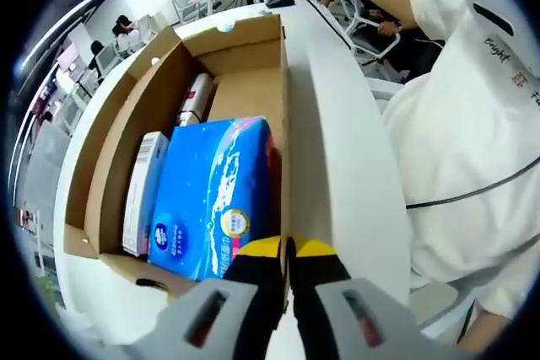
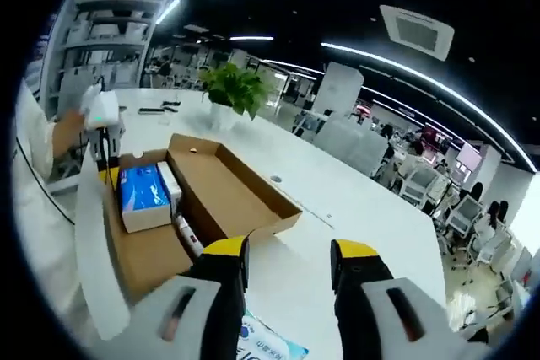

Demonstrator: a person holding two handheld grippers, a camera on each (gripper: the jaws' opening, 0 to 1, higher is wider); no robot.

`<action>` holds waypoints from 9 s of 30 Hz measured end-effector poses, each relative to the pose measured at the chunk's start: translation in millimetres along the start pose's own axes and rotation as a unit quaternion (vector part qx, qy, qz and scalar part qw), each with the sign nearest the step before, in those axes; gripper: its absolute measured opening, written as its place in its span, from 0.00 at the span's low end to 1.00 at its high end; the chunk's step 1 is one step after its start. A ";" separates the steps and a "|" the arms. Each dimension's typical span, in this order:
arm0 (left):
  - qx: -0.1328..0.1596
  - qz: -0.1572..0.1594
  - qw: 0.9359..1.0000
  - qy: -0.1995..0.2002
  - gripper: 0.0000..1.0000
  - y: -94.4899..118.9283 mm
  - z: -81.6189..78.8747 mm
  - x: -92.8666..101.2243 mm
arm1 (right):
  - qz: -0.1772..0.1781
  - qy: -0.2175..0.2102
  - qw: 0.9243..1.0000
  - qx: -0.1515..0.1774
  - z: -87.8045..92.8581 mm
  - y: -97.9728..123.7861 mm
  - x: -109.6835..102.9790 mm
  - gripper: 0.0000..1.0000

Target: Operate the shoe box by opening the lid, removing the specified soft item, and placing it in the target area until the item is outside and the box remains undamaged.

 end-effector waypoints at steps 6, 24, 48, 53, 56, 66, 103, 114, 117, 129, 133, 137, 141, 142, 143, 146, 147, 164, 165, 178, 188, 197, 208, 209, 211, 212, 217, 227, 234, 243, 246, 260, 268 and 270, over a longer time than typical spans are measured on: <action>-0.005 0.004 1.000 0.006 0.02 -0.4 -0.8 0.2 | 0.025 -0.099 0.993 0.065 13.3 14.8 -1.1 0.52; -0.007 -0.012 1.000 -0.010 0.03 -0.5 0.5 1.9 | 0.113 -0.104 0.983 0.104 44.2 46.0 -10.7 0.73; -0.001 -0.020 0.999 -0.028 0.03 -0.8 -0.4 5.8 | 0.054 -0.110 0.976 0.179 27.9 60.4 -66.8 0.90; -0.001 -0.028 0.999 -0.027 0.03 -1.4 -1.1 6.5 | 0.085 -0.072 0.981 0.161 26.3 51.5 -75.3 1.00; -0.001 -0.023 0.999 -0.026 0.03 -1.2 -1.0 5.4 | 0.089 -0.080 0.978 0.169 24.8 52.0 -77.4 1.00; -0.008 -0.001 1.000 -0.010 0.02 -1.3 -0.3 3.4 | 0.065 -0.061 0.985 0.150 8.7 45.4 -88.7 0.64; 0.015 -0.012 1.000 -0.006 0.02 0.8 -1.4 1.7 | -0.151 0.229 0.958 -0.084 -39.6 -89.3 -161.2 0.35; 0.017 -0.012 1.000 -0.008 0.02 1.0 -0.4 0.7 | -0.153 0.296 0.930 -0.157 -6.2 -105.4 -178.4 0.28; 0.015 -0.013 1.000 -0.005 0.02 0.7 -0.7 1.0 | -0.159 0.301 0.925 -0.170 -3.6 -110.8 -180.7 0.25; 0.017 -0.016 1.000 -0.008 0.02 0.5 -0.9 1.2 | -0.142 0.352 0.902 -0.205 15.5 -141.0 -185.5 0.23; 0.015 -0.005 1.000 0.001 0.02 0.4 -0.9 -0.4 | -0.159 0.329 0.908 -0.204 13.6 -143.7 -192.0 0.20; 0.016 -0.011 1.000 -0.005 0.02 0.1 -0.1 1.2 | -0.180 0.338 0.897 -0.219 15.6 -145.6 -199.1 0.20; 0.018 -0.006 1.000 -0.001 0.02 0.5 0.6 -0.1 | -0.177 0.333 0.896 -0.235 14.0 -151.4 -197.0 0.17; 0.018 -0.006 1.000 -0.002 0.02 0.4 0.7 0.0 | -0.187 0.324 0.894 -0.248 15.0 -151.3 -197.5 0.17; 0.018 -0.006 1.000 -0.002 0.02 0.4 0.8 -0.1 | -0.189 0.322 0.893 -0.249 16.2 -148.9 -198.9 0.17; 0.017 -0.008 1.000 -0.001 0.02 0.2 1.2 0.3 | -0.176 0.332 0.892 -0.251 14.2 -151.0 -193.7 0.16; 0.018 -0.008 1.000 -0.002 0.02 0.2 1.3 0.3 | -0.174 0.331 0.893 -0.252 14.1 -152.1 -192.6 0.16; 0.017 -0.007 1.000 -0.001 0.02 0.7 0.6 3.1 | -0.199 0.350 0.856 -0.324 13.8 -161.9 -194.6 0.15; 0.017 -0.007 1.000 -0.001 0.02 0.7 0.6 3.3 | -0.201 0.349 0.855 -0.328 13.3 -161.7 -194.7 0.15; 0.019 -0.008 1.000 -0.003 0.02 0.6 -0.2 5.2 | -0.255 0.338 0.830 -0.363 5.0 -165.1 -190.4 0.09; 0.022 -0.010 1.000 -0.005 0.02 0.7 -0.7 6.0 | -0.239 0.356 0.824 -0.370 18.5 -168.9 -194.8 0.19; 0.022 -0.007 1.000 -0.004 0.02 1.0 -0.1 4.3 | -0.251 0.244 0.826 -0.442 18.1 -156.3 -196.1 0.18; 0.023 -0.008 1.000 -0.005 0.02 0.3 1.0 0.0 | -0.258 0.233 0.821 -0.452 21.8 -146.5 -201.8 0.18; 0.023 -0.008 1.000 -0.005 0.02 0.2 1.1 -0.2 | -0.257 0.233 0.820 -0.455 22.0 -146.7 -203.0 0.18; 0.023 -0.008 1.000 -0.005 0.02 0.2 1.3 -0.5 | -0.259 0.235 0.817 -0.458 25.3 -147.5 -206.1 0.18; 0.023 -0.008 1.000 -0.005 0.02 0.1 1.3 -0.6 | -0.259 0.237 0.816 -0.460 27.9 -148.3 -208.4 0.19; 0.020 -0.005 1.000 -0.004 0.02 0.0 1.6 -1.3 | -0.285 0.262 0.804 -0.452 29.9 -152.7 -207.3 0.19; 0.020 -0.005 1.000 -0.004 0.02 -0.3 2.0 -0.5 | -0.289 0.186 0.832 -0.435 33.9 -153.5 -195.1 0.19; 0.019 -0.005 1.000 -0.004 0.02 -0.3 1.9 0.0 | -0.291 0.199 0.838 -0.418 31.4 -150.3 -191.6 0.19; 0.019 -0.004 1.000 -0.003 0.02 -0.1 0.9 0.6 | -0.288 0.231 0.863 -0.345 13.3 -145.5 -183.9 0.19; 0.019 -0.004 1.000 -0.003 0.02 -0.1 0.6 0.6 | -0.261 0.227 0.870 -0.351 9.5 -136.0 -180.3 0.19; 0.019 -0.003 1.000 -0.002 0.02 0.6 -0.3 1.4 | -0.226 0.132 0.951 -0.162 -15.3 -104.5 -163.7 0.19; 0.019 -0.002 1.000 -0.002 0.02 1.2 -1.0 3.9 | -0.191 0.038 0.971 -0.137 2.6 -92.5 -138.9 0.19; 0.020 -0.002 1.000 -0.002 0.02 1.7 -0.9 3.9 | -0.187 0.022 0.975 -0.114 2.7 -91.8 -138.4 0.18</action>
Point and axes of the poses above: the point that each gripper's makers call its tool centre point, and the gripper's own axes: y roughly backward along the fingers, x roughly to its right, z roughly out of its underside, the point moved 8 cm from there along y, roughly backward along the fingers, and after that the axes turned 3 degrees about -x, right-handed, at the moved point
